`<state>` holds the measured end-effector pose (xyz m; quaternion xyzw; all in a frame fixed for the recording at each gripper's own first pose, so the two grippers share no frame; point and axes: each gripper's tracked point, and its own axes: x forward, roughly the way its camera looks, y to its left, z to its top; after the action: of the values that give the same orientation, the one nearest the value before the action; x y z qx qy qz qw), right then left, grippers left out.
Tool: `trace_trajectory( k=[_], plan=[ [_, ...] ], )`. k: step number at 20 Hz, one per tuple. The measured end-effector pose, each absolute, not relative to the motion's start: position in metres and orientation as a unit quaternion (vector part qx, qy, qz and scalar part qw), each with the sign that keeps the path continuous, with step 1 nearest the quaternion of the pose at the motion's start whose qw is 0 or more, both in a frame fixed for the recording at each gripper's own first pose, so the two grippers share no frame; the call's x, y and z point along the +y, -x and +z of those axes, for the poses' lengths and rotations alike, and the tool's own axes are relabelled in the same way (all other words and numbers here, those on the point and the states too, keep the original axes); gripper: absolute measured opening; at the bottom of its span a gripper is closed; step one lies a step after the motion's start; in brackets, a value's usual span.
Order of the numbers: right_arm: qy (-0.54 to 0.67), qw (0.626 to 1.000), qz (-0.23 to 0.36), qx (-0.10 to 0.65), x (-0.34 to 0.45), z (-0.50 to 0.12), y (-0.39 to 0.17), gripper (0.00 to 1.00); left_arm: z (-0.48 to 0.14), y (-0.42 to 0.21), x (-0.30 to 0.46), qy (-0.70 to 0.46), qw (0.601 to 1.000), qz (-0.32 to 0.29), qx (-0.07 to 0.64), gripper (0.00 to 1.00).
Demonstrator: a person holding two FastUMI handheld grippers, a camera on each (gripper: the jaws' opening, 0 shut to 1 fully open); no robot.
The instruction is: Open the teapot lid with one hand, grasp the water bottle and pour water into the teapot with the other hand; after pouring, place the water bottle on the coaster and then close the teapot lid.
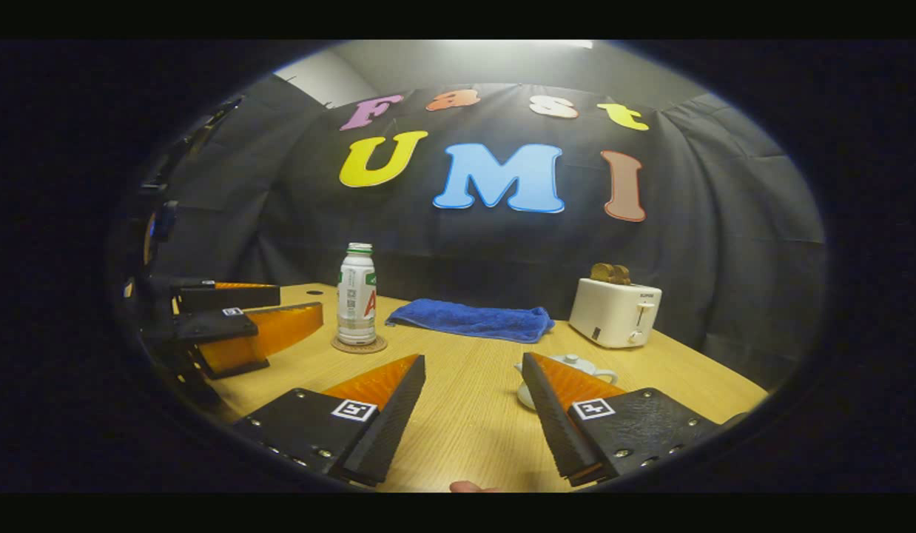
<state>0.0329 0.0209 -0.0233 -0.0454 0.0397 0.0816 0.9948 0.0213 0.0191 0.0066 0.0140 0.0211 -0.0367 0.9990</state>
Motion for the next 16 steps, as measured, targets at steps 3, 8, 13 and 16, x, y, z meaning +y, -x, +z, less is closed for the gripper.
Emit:
trace_trajectory(
  k=[3,8,13,16],
  plan=[
    [0.041,0.997,0.05,0.033,0.016,-0.015,-0.02,0.83,0.0,-0.006,0.008,-0.012,0.999,-0.024,0.027,0.97],
    [0.012,0.999,0.032,0.029,0.019,-0.019,-0.01,0.85,-0.016,0.004,0.02,0.032,0.999,0.01,0.038,1.0],
    [-0.012,1.0,0.014,0.021,0.018,-0.024,-0.005,0.93,-0.014,0.016,0.009,0.005,1.0,0.014,0.016,1.0],
    [0.001,1.0,0.007,0.026,0.016,-0.028,-0.004,0.94,-0.014,0.015,0.013,-0.003,1.0,0.023,0.017,1.0]
  ],
)
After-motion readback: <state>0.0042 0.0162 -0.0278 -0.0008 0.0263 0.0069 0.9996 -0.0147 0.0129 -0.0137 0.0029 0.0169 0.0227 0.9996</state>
